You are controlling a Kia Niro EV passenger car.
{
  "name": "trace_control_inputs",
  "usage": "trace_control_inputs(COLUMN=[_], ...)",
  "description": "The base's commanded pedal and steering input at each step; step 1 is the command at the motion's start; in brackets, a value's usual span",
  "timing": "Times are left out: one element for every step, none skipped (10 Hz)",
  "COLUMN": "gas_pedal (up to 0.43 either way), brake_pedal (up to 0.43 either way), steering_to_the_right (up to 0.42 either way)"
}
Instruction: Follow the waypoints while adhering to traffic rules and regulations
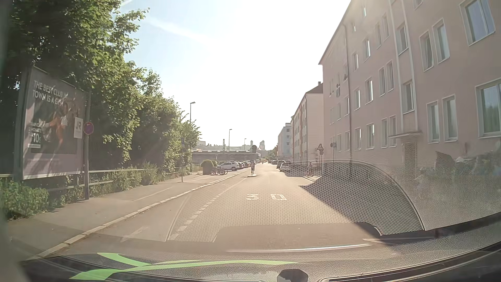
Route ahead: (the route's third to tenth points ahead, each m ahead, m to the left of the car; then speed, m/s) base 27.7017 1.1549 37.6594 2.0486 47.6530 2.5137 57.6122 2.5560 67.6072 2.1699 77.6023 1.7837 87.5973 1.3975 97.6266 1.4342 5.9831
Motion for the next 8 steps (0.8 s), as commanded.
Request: trace_control_inputs(gas_pedal=[0.0, 0.0, 0.0, 0.0, 0.0, 0.0, 0.0, 0.0], brake_pedal=[0.0, 0.0, 0.0, 0.0, 0.0, 0.0, 0.0, 0.0], steering_to_the_right=[0.019, 0.019, 0.019, 0.019, 0.018, 0.018, 0.017, 0.016])
